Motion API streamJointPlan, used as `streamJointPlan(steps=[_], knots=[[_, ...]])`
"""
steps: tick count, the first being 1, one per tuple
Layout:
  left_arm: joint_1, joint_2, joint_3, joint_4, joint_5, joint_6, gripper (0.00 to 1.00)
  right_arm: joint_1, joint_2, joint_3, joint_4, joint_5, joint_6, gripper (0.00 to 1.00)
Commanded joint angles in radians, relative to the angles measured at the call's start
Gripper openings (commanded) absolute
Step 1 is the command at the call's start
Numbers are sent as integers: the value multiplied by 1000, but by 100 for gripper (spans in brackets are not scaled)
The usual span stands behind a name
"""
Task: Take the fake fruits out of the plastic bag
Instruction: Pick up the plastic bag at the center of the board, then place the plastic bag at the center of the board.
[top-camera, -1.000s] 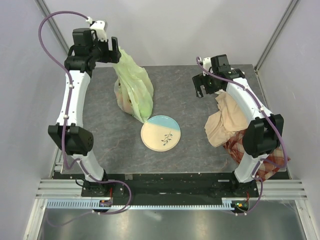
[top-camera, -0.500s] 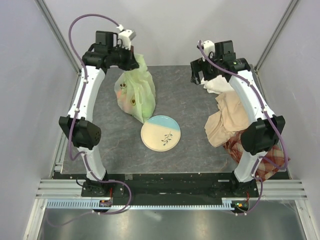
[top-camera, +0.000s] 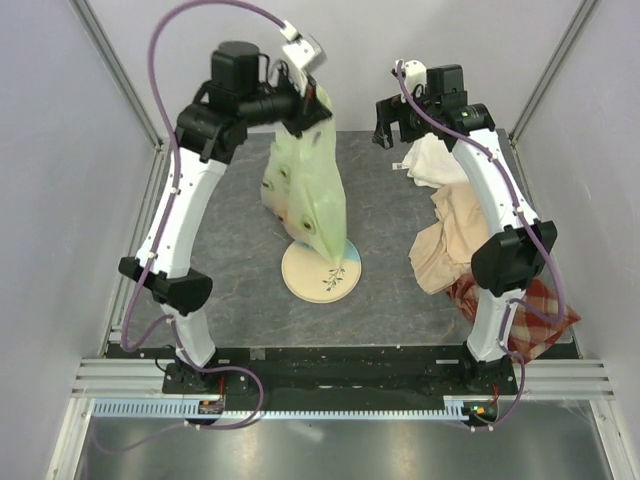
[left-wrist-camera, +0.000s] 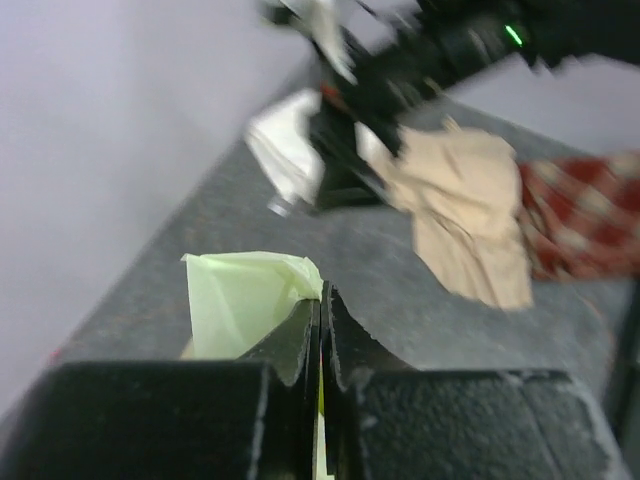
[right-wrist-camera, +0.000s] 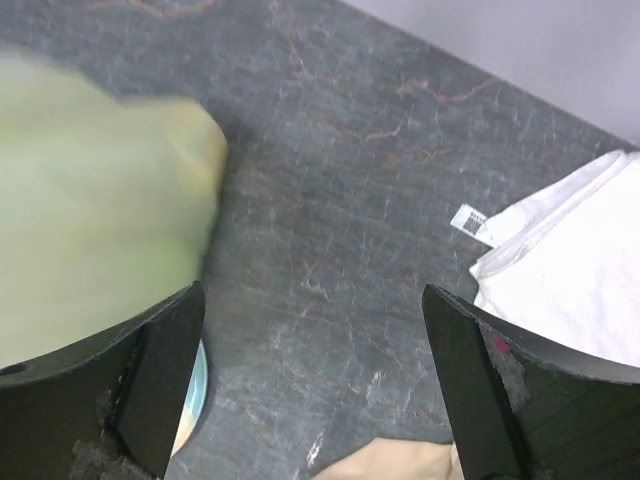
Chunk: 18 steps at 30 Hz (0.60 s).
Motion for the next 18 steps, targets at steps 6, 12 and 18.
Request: streamJointPlan(steps=[6, 12, 18], knots=[[-30, -236, -509, -153, 71, 91, 2, 22, 88, 131, 148, -148, 154, 98], [-27, -443, -790, -126, -14, 88, 2, 118, 157, 28, 165, -352, 188, 98], [-28, -547, -934, -136, -35, 85, 2, 191, 187, -84, 96, -362, 74, 98]])
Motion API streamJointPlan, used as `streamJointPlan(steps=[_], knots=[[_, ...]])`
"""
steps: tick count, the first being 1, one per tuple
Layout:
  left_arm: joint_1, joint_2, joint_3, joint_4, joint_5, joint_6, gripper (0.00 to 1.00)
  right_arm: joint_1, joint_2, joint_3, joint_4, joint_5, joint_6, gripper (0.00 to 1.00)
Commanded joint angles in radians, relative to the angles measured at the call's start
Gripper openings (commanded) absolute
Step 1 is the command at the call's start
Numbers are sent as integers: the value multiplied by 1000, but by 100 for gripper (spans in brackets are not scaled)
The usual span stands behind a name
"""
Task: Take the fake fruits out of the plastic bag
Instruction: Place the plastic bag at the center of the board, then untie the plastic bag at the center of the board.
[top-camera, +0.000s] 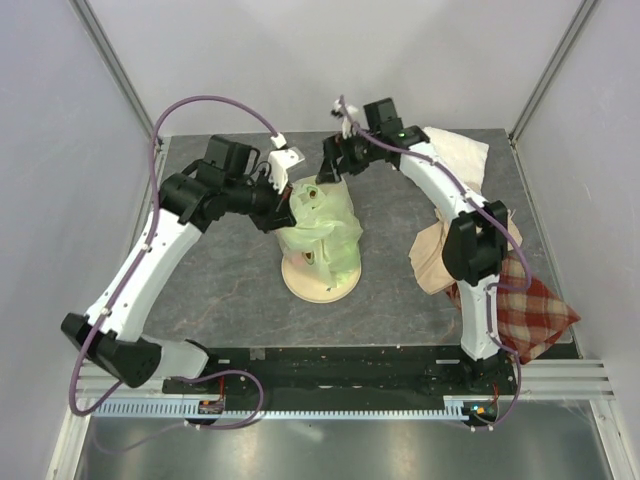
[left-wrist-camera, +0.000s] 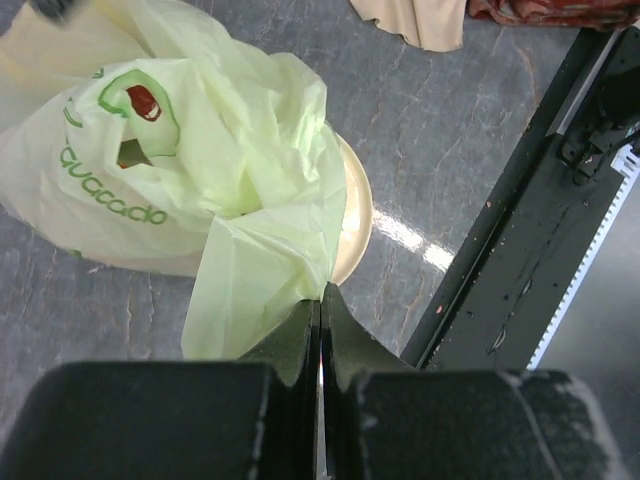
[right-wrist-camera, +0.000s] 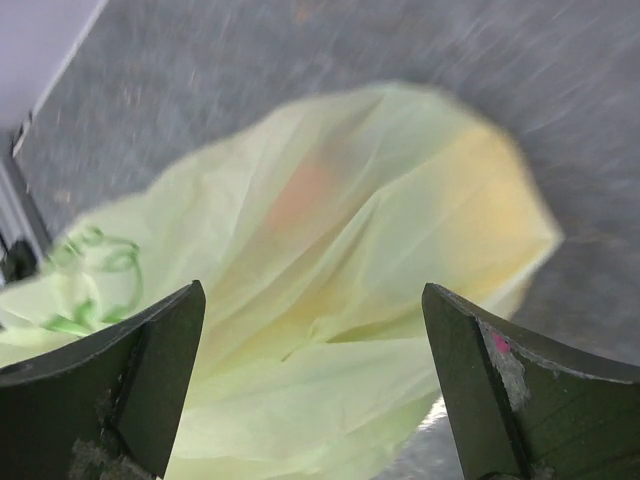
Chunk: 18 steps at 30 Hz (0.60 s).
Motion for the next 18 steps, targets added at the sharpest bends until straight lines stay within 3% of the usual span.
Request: streamJointPlan(steps=[1, 9, 11, 14, 15, 17, 18], knots=[[0, -80, -85, 6, -23, 28, 2, 40, 30, -52, -40, -69, -70, 98], [0, -111, -132, 7, -39, 18, 2, 66, 87, -47, -51, -225, -43, 98], [0, -117, -132, 6, -45, 18, 2, 93, 99, -62, -51, -187, -43, 91], [1, -120, -139, -2, -63, 18, 1, 118, 156, -33, -42, -147, -38, 55], [1, -122, -143, -2, -77, 24, 2, 120, 182, -20, -13, -145, 3, 36], [1, -125, -148, 1, -124, 39, 2, 120, 200, 57, 6, -113, 12, 17], [0, -128, -151, 9, -158, 57, 1, 118, 214, 89, 7, -101, 6, 0]])
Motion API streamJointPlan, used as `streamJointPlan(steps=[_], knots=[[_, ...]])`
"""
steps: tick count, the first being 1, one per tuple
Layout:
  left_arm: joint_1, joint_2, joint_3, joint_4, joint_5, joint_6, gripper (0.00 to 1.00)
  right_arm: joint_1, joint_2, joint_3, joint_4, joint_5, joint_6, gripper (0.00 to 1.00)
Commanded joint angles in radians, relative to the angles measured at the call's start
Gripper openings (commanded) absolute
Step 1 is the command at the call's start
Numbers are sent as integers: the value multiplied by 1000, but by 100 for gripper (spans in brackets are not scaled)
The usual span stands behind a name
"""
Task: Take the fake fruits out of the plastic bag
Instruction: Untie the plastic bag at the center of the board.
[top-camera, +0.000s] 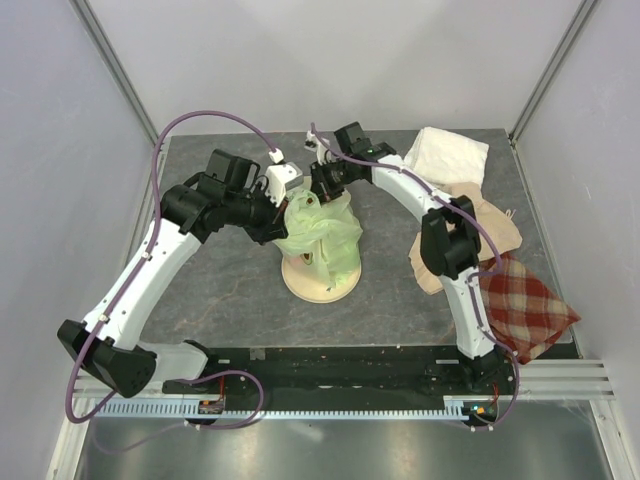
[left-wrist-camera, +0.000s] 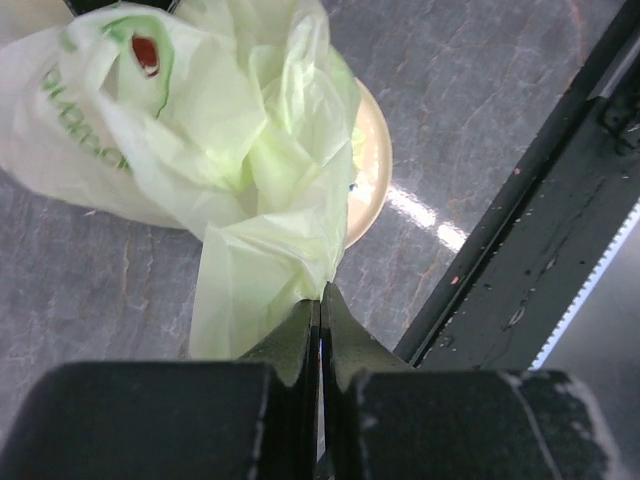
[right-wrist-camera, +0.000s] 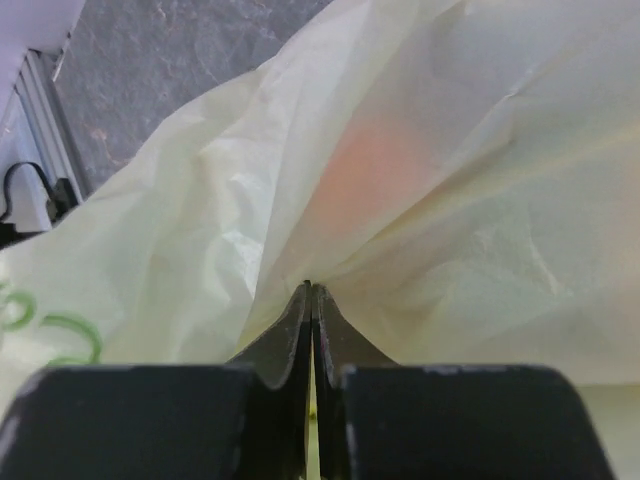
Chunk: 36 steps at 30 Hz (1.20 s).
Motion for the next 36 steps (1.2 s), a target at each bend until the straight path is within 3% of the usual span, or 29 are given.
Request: streamJointPlan(steps=[1, 5, 11, 17, 20, 22, 28, 33, 36], knots=[[1, -35, -14, 28, -113, 65, 2, 3, 72, 153, 53, 36, 17, 0], [1, -33, 7, 118, -199, 93, 2, -51, 66, 285, 97, 24, 69, 0], [14, 72, 202, 239, -418, 185, 1, -186, -2, 339, 258, 15, 282, 0], [14, 287, 533, 347, -440, 269, 2, -259, -75, 443, 357, 102, 315, 0], [14, 431, 825, 349, -418, 303, 2, -275, -98, 492, 364, 161, 287, 0], [14, 465, 866, 353, -383, 335, 2, -290, -112, 477, 363, 185, 284, 0], [15, 383, 681, 308, -265, 482, 2, -368, -168, 307, 312, 161, 273, 0], [23, 190, 383, 245, -271, 532, 2, -396, -241, 138, 229, 114, 201, 0], [23, 104, 276, 110, -234, 500, 2, -369, -263, 42, 232, -4, 218, 24]])
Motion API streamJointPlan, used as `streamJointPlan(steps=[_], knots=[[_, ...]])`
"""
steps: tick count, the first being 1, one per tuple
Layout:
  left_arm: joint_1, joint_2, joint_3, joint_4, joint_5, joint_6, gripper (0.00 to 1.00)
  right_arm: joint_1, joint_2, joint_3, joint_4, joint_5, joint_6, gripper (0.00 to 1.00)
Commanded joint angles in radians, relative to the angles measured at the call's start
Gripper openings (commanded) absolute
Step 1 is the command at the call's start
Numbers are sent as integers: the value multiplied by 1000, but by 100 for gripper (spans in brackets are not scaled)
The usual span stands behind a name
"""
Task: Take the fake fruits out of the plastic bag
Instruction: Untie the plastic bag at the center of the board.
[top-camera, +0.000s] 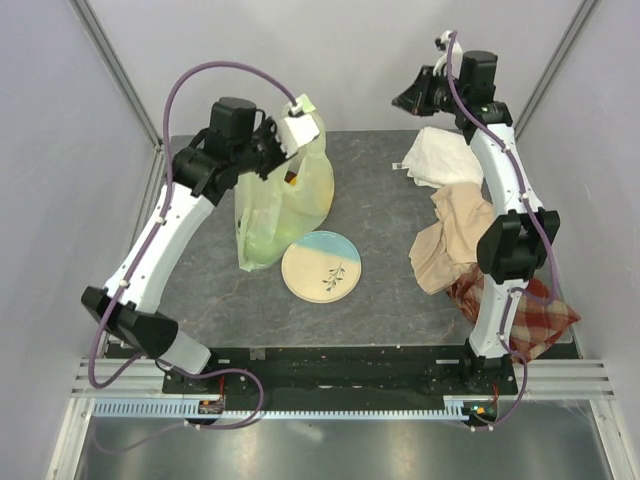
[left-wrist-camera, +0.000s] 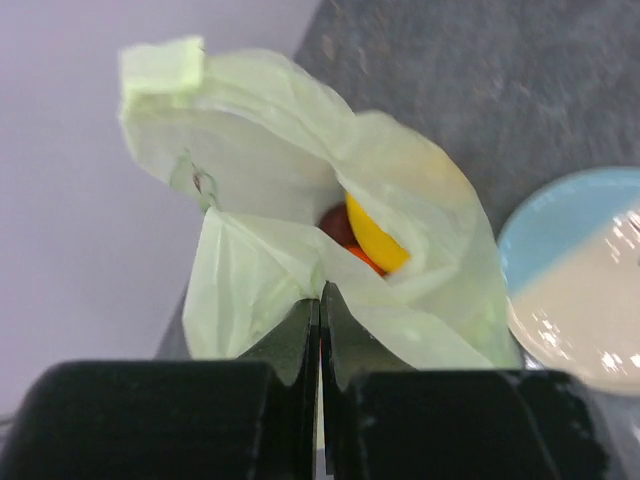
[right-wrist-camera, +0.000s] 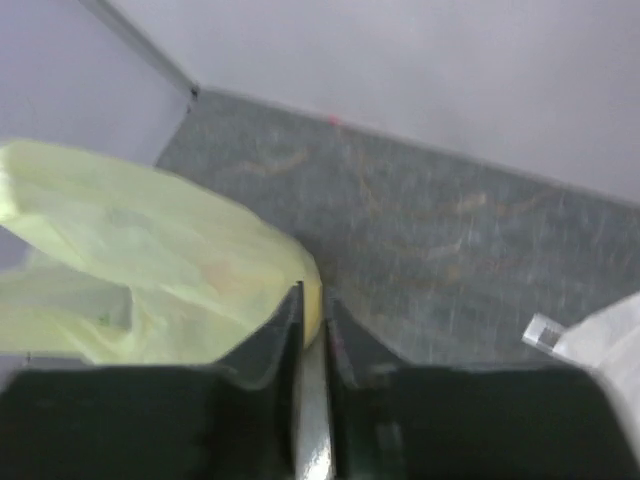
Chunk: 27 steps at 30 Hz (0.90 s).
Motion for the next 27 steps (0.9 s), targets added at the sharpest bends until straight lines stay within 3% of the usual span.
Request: streamJointPlan(steps=[1, 3, 4, 5, 8, 13, 21, 27], knots=[[6, -170, -119, -161, 74, 3, 1, 52, -43, -105, -54, -153, -19, 44], [6, -218, -234, -204, 111, -103, 2, 107, -33, -103, -56, -181, -22, 67], [6, -262, -278, -203, 120, -133, 1, 127, -27, -91, -54, -190, -20, 91], [6, -285, -357, -200, 130, -193, 2, 147, -14, -82, -46, -198, -10, 98], [7, -340, -471, -146, 108, -307, 2, 223, 8, -34, -17, -258, -12, 98], [43, -393, -536, -100, 42, -397, 2, 318, -12, -26, -5, -223, -108, 98], [53, -411, -541, -100, 46, -424, 2, 407, 16, -80, 104, 48, -121, 98], [53, -423, -550, -92, 35, -419, 2, 460, 135, 107, 116, 253, -100, 98]])
